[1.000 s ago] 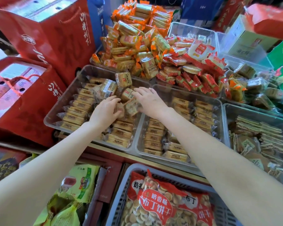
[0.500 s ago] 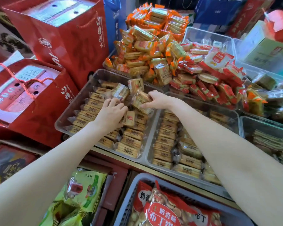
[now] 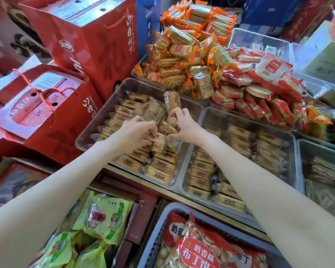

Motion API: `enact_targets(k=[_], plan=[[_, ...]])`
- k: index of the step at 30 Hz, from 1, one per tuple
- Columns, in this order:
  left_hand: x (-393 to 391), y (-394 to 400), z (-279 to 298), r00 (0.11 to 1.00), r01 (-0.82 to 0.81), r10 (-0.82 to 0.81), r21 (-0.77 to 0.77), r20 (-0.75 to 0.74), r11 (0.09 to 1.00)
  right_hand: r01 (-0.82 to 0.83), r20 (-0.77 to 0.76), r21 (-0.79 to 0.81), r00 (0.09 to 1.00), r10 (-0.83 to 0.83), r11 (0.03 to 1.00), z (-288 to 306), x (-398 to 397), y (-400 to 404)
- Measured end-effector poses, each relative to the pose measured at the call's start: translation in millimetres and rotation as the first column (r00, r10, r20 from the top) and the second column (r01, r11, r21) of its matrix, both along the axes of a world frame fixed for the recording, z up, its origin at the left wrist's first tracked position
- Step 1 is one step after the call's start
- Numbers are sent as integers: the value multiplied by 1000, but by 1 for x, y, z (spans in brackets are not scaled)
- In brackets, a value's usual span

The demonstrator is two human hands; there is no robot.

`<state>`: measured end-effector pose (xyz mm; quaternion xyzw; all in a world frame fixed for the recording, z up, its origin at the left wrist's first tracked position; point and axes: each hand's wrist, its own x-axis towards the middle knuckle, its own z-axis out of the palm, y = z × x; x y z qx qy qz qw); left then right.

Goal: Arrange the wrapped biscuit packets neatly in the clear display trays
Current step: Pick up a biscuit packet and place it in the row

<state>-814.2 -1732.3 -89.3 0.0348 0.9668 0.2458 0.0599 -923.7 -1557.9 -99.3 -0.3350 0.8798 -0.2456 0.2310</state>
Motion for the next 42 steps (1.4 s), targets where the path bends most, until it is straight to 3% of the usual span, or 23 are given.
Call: enact_targets(k=[6, 10, 13, 15, 17, 21, 26, 28, 30, 34, 39, 42], plan=[[10, 13, -5, 994, -110, 106, 317, 29, 942, -77, 146, -6, 986, 77, 997, 16, 15, 16], [8, 27, -12, 988, -148, 153, 315, 10, 938, -62, 280, 90, 959, 34, 994, 27, 18, 10], [9, 26, -12, 978, -204, 206, 308, 26, 929, -55, 13, 315, 998, 53, 948, 20, 34, -4], [10, 20, -8, 973, -230, 228, 268, 38, 936, 23, -140, 355, 990, 29, 934, 9, 47, -15], [10, 15, -4, 966, -257, 258, 268, 32, 928, 91, -189, 340, 982, -27, 936, 2, 52, -21], [5, 15, 1, 951, -292, 308, 265, -17, 919, 167, -117, 221, 983, -144, 961, 5, 46, -14], [-13, 25, 3, 945, -277, 315, 297, -89, 914, 338, -101, -156, 929, -355, 928, 35, 20, 43], [-23, 34, 0, 960, -230, 261, 241, -104, 943, 422, -219, -220, 857, -466, 880, 40, 1, 74], [-33, 50, -4, 983, -135, 151, 147, -108, 980, 478, -388, -163, 773, -502, 863, 33, -15, 99], [-48, 75, -16, 994, 81, -84, -53, -68, 995, 329, -496, 79, 832, -249, 941, -3, -27, 113], [-59, 83, -28, 963, 256, -237, -172, 127, 951, 204, -509, 160, 855, -96, 966, -31, -31, 127], [-61, 81, -35, 951, 292, -267, -164, 158, 942, 130, -485, 217, 875, -8, 967, -34, -34, 138]])
